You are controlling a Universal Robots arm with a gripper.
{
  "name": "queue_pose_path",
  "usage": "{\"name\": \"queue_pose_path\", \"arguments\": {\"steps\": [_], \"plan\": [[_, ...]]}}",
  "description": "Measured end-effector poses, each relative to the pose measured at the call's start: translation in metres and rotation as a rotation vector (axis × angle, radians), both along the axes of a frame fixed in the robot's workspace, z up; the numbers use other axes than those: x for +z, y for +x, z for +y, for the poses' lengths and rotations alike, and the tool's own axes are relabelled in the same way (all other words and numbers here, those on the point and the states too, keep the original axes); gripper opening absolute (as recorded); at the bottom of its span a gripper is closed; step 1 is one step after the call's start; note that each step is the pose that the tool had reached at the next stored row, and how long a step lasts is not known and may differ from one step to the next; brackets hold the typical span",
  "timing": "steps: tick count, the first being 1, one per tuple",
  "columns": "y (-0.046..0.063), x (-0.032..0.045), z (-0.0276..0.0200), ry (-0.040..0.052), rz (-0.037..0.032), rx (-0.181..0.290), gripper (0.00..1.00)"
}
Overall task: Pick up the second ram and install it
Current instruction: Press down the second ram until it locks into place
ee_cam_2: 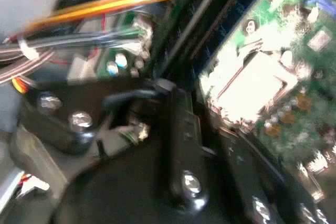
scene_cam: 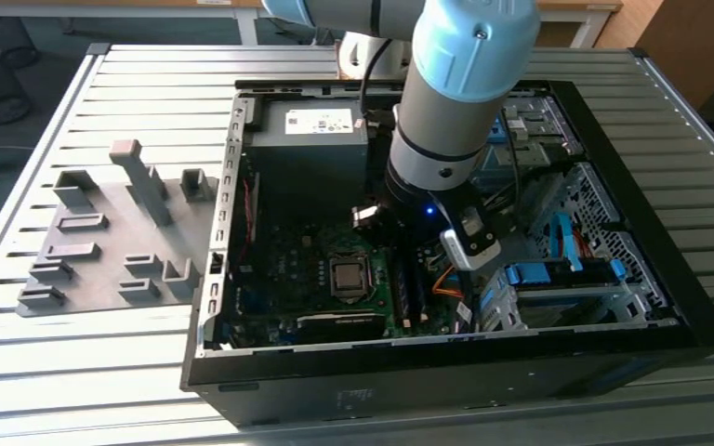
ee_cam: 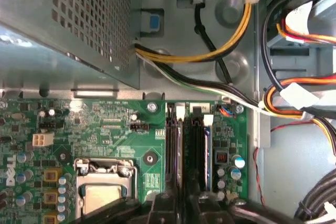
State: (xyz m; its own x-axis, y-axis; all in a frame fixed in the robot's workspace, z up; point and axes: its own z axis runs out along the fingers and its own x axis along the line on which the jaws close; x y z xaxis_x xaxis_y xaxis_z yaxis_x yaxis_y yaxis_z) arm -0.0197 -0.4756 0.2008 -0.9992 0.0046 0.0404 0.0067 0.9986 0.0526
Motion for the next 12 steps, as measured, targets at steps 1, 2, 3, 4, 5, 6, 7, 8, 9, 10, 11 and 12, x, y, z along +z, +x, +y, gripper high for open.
{"name": "queue_pose_path", "arguments": {"steps": [1, 2, 3, 4, 5, 6, 7, 8, 9, 10, 11, 12], "plan": [[0.000, 0.0001, -0.0001, -0.0004, 0.0000, 0.000, 0.21], [0.000, 0.0002, -0.0002, -0.0007, 0.0002, 0.000, 0.21], [0.000, 0.0002, -0.0002, -0.0007, 0.0001, 0.000, 0.21], [0.000, 0.0003, -0.0002, -0.0009, 0.0002, 0.000, 0.21], [0.000, 0.0004, -0.0002, -0.0009, 0.0002, 0.000, 0.21], [0.000, 0.0011, -0.0002, -0.0013, 0.0003, 0.000, 0.21], [0.000, 0.0022, -0.0002, -0.0010, 0.0005, 0.000, 0.21], [0.000, 0.0039, -0.0002, -0.0009, 0.0008, 0.000, 0.21], [0.000, 0.0058, -0.0002, -0.0010, 0.0011, 0.000, 0.21], [0.000, 0.0075, -0.0002, -0.0009, 0.0013, 0.000, 0.21], [0.000, 0.0094, -0.0002, -0.0008, 0.0015, 0.000, 0.21], [0.000, 0.0116, -0.0002, -0.0008, 0.0019, 0.000, 0.21]]}}
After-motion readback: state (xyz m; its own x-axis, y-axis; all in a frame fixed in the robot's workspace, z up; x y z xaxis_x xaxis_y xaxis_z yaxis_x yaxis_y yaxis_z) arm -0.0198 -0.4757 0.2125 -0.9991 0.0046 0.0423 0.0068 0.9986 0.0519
